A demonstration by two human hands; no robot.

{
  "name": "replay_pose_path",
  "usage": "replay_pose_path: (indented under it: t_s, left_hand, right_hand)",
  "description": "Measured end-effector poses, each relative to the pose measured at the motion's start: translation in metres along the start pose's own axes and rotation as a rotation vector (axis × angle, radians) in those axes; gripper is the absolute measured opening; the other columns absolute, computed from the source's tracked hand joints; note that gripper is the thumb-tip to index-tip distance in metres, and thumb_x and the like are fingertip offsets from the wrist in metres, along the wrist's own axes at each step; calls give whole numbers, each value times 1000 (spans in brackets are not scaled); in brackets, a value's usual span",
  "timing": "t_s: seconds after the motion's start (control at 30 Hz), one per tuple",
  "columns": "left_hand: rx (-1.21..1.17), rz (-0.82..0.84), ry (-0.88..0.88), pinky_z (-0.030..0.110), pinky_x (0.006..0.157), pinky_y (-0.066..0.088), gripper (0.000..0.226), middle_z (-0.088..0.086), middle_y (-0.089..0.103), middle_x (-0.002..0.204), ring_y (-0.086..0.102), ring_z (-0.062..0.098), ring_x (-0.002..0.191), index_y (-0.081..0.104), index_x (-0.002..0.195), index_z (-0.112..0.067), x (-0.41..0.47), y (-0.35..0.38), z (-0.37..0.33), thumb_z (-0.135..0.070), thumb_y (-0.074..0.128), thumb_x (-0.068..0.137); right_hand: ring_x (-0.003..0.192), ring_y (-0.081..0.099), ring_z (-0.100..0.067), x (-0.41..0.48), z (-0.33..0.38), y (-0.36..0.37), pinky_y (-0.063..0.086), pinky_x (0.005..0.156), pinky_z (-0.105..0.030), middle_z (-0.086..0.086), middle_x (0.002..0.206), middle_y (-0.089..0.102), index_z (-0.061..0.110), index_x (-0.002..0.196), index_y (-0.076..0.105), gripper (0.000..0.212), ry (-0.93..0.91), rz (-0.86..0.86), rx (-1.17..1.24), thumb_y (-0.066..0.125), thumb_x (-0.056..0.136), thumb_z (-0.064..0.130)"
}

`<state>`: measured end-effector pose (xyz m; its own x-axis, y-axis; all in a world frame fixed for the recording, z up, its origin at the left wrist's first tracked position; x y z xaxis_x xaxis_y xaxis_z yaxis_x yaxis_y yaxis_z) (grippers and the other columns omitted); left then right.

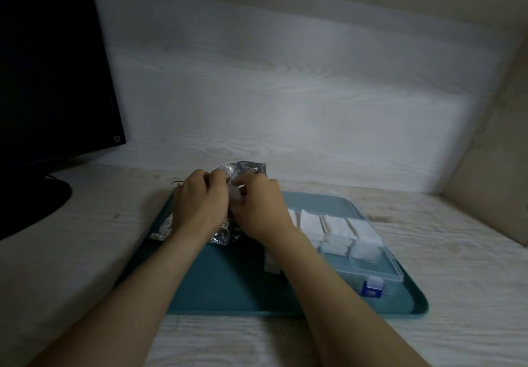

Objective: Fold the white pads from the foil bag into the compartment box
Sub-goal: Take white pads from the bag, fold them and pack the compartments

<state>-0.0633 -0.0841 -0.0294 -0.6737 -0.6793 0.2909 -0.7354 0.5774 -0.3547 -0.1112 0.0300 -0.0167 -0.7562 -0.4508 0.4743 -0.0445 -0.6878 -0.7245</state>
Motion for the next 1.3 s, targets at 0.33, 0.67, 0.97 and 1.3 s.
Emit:
replay_pose_path:
  t_s: [0.33, 0.67, 0.97, 1.3]
  left_hand:
    - [19, -19, 58, 33, 75, 37, 27, 0, 66, 96, 56, 26, 93, 63, 97, -15, 0, 5, 5, -40, 54, 102]
    - [65, -20, 136, 32, 76, 42, 27, -2, 68, 101, 60, 24, 95, 61, 103, -17, 2, 8, 10, -39, 70, 93]
    - [98, -44, 235, 32, 74, 37, 12, 5, 65, 102, 56, 26, 95, 57, 99, -16, 4, 15, 9, -23, 66, 95]
    - [58, -3, 213, 36, 78, 43, 23, 3, 63, 103, 59, 27, 98, 56, 94, -25, 4, 18, 9, -48, 51, 96]
  right_hand:
    - [84, 70, -22, -2, -13, -9, 53, 80, -31, -4, 83, 78, 15, 105, 76, 21, 40, -36, 10, 70, 86, 8]
    - [67, 63, -29, -9, -19, -21, 53, 62, -39, -7, 67, 70, 11, 75, 74, 16, 32, -206, 9, 67, 86, 19]
    - [84, 69, -24, -9, -22, -20, 59, 72, -41, 0, 86, 72, 14, 106, 65, 17, 89, -188, 189, 58, 98, 27]
    - [64, 43, -25, -5, -16, -11, 27, 60, -31, 0, 59, 47, 18, 58, 41, 37, -93, -144, -7, 63, 83, 1]
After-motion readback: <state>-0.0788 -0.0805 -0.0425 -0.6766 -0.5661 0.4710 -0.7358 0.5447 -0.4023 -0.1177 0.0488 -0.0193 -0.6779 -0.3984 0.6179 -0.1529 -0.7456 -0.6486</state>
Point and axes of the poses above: each hand's wrist, its own x-axis towards the middle knuckle, its own y-axis out of the palm, z = x × y, the point moved 5 cm from there along x, towards the middle knuckle
